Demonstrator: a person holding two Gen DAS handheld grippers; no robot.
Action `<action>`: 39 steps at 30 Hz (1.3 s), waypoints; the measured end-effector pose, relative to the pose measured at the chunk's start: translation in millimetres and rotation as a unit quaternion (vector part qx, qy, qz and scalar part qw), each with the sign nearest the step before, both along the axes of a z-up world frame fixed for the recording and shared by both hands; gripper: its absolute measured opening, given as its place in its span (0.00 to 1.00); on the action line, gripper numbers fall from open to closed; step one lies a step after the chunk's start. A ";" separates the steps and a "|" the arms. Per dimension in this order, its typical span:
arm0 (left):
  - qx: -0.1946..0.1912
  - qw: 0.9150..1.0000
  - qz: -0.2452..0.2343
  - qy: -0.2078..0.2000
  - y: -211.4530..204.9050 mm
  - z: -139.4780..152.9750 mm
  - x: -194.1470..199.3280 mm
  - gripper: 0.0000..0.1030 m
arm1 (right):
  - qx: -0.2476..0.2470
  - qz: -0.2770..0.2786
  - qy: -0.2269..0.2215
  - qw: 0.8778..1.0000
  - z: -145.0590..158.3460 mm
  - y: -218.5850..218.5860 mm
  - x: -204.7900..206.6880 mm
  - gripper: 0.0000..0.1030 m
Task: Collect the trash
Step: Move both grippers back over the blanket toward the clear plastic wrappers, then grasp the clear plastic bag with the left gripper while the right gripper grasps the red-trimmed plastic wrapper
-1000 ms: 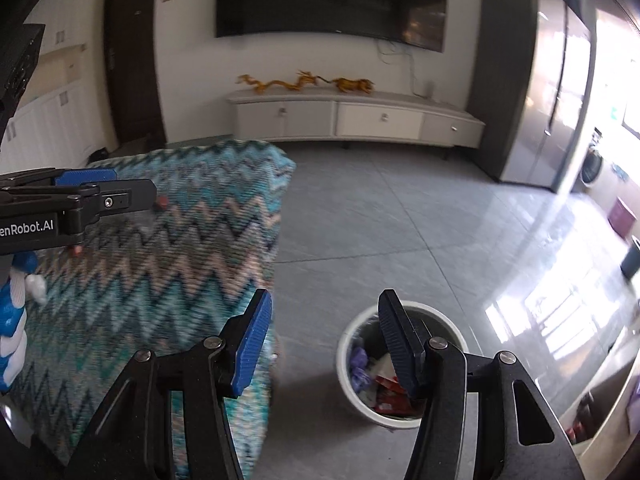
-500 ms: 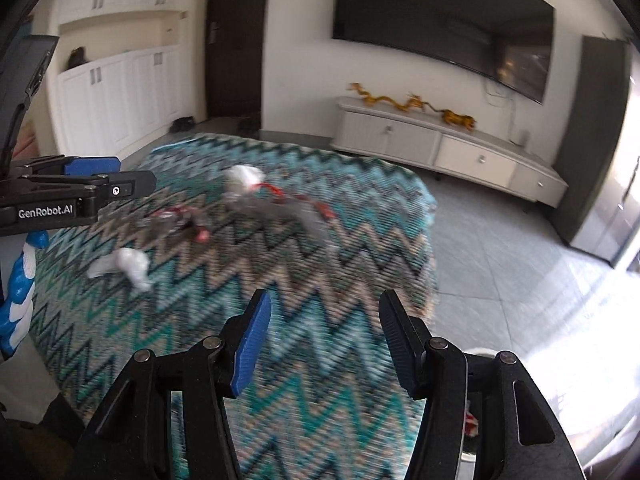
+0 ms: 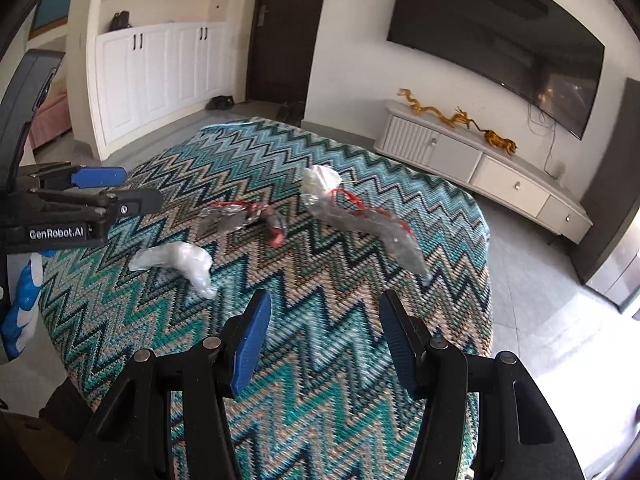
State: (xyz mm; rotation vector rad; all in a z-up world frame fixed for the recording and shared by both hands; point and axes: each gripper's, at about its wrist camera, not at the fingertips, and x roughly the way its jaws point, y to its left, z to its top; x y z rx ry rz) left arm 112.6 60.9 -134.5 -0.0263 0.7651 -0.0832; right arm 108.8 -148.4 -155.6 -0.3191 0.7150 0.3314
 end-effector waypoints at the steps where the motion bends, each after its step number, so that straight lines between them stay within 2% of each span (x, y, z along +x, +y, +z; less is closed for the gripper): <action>1: -0.004 1.000 0.000 0.002 3.0 -2.4 0.5 0.69 | -0.003 0.002 0.001 1.000 -0.6 3.8 0.9 0.54; 15: -0.024 0.999 -0.024 0.025 15.7 -33.3 10.4 0.70 | -0.025 0.024 0.028 0.999 -16.2 40.0 28.5 0.54; 22: -0.019 0.996 -0.080 0.037 -5.9 -49.7 23.5 0.70 | 0.010 -0.009 0.060 0.998 -23.2 19.6 68.1 0.54; 29: -0.022 0.990 -0.129 0.049 -28.2 -63.8 36.2 0.70 | 0.065 -0.046 0.080 0.994 -29.9 -14.9 107.0 0.54; 34: -0.044 0.988 -0.130 0.069 -25.2 -78.8 45.3 0.69 | 0.076 -0.053 0.079 0.993 -37.8 -25.0 142.5 0.54; 39: -0.060 0.987 -0.128 0.069 -19.5 -82.8 47.7 0.62 | 0.090 -0.067 0.078 0.991 -45.8 -33.9 174.5 0.54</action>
